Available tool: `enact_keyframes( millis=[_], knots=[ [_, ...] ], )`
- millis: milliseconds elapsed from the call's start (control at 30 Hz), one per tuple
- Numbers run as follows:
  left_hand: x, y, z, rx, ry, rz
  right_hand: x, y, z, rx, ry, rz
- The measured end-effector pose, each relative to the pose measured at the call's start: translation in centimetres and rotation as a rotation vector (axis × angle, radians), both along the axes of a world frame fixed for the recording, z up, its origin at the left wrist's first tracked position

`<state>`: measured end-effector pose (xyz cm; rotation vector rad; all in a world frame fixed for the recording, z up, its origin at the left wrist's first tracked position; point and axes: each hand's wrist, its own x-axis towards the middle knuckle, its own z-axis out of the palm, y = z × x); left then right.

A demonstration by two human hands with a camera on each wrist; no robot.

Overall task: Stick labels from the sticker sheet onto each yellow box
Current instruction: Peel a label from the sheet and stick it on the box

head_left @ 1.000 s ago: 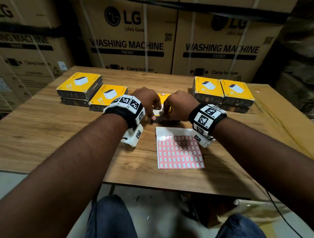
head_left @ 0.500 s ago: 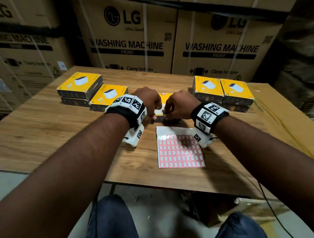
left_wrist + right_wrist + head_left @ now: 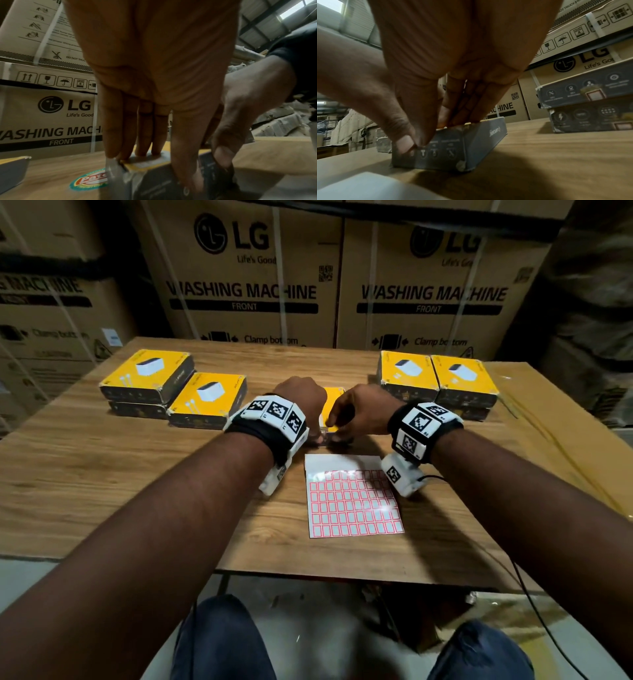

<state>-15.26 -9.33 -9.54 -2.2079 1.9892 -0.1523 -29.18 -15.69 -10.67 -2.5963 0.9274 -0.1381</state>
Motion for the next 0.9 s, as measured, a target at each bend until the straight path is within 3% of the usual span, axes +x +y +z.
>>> enact_keyframes(
  millis=[333,500,900],
  knots=[
    [1.6,-0.7,1.0,0.142,0.035,0.015,1.2,0.0,-1.0,-0.158,0.040,-0.046],
    [2.2,-1.2,0.4,0.096,0.092,0.037,1.3,-0.5,-1.0,-0.093,0.039,-0.051],
    [1.5,-1.6,0.0,0.026,0.012,0.040,1.1,-1.3,-0.4,0.035,0.050,-0.035]
  ],
)
